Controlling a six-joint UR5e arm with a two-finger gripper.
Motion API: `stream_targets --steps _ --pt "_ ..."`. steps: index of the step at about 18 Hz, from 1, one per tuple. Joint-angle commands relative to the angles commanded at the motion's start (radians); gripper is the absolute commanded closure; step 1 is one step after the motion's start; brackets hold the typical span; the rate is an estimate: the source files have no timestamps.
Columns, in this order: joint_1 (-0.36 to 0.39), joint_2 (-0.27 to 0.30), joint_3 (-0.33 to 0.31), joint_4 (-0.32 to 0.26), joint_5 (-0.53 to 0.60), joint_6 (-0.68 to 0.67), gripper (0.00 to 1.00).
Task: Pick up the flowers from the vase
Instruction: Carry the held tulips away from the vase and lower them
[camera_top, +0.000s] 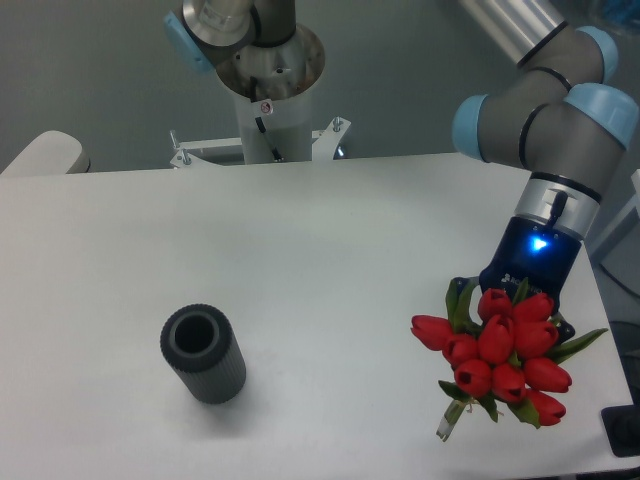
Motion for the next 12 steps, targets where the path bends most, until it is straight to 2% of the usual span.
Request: stream_targets --steps 12 --pt "-0.002 0.000 -0.003 -0.002 0.006 0.035 0.75"
